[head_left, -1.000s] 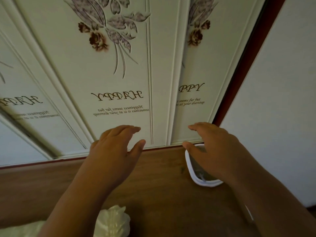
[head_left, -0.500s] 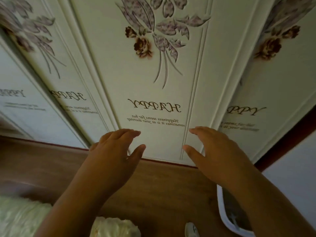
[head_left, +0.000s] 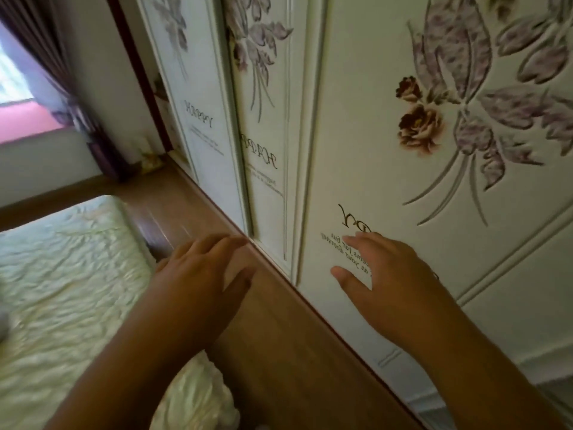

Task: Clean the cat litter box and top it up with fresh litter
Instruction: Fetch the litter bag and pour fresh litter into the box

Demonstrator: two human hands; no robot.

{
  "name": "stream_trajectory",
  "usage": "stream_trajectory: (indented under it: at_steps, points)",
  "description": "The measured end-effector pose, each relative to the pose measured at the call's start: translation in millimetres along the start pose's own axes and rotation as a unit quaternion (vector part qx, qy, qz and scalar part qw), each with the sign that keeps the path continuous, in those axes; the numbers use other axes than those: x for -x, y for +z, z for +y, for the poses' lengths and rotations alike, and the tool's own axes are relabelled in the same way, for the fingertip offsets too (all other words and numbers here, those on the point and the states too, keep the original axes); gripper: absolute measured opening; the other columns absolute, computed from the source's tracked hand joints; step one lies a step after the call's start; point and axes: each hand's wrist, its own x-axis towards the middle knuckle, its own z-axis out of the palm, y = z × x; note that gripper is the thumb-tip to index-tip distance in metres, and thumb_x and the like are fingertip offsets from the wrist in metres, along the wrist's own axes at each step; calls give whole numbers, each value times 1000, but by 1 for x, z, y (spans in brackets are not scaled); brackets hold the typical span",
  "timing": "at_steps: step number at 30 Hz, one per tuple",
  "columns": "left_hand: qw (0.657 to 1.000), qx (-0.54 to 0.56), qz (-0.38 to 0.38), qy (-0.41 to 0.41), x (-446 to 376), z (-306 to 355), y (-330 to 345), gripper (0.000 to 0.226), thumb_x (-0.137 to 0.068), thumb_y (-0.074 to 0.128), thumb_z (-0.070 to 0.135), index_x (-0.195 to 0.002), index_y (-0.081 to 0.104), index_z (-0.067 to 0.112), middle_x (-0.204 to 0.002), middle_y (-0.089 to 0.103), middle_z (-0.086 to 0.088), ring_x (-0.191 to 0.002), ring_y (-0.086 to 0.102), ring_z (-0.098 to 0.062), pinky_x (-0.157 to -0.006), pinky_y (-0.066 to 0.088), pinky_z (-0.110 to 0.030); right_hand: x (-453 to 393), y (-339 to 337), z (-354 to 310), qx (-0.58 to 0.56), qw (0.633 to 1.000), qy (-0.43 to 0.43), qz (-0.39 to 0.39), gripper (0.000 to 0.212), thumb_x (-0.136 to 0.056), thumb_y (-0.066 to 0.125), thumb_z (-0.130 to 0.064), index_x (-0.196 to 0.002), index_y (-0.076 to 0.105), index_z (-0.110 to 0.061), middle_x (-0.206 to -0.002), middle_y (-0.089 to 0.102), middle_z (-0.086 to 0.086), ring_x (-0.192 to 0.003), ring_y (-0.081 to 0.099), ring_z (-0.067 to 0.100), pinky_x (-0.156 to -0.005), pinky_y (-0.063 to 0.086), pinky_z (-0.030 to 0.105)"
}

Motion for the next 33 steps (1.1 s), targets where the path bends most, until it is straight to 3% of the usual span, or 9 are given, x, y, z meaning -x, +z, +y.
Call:
stream_trajectory:
  at_steps: [10, 20, 33]
  points:
    - [996, 45, 22, -75, -90, -38, -4, 55, -94, 38, 65, -147, 33, 48, -158, 34, 17, -146, 33, -17, -117, 35, -45, -123, 4, -37, 27, 996, -76, -36, 59, -98, 43, -59, -151, 33, -37, -157, 34, -15, -146, 26, 10, -117, 27, 34]
    - [993, 34, 41, -101, -199, -121, -48, 56, -96, 37, 65, -149, 29, 48, -159, 31, 18, -148, 29, -14, -118, 31, -45, -260, 15, -130, 30, 990, -135, -21, 58, -97, 42, -60, -150, 35, -38, -155, 37, -16, -144, 30, 9, -116, 29, 33]
    - [977, 15, 48, -206, -302, -210, -75, 56, -97, 33, 64, -150, 27, 48, -160, 27, 21, -149, 23, -10, -120, 27, -41, -447, 48, -222, 26, 965, -251, -77, 57, -96, 45, -59, -148, 37, -37, -156, 37, -13, -144, 31, 13, -114, 32, 35]
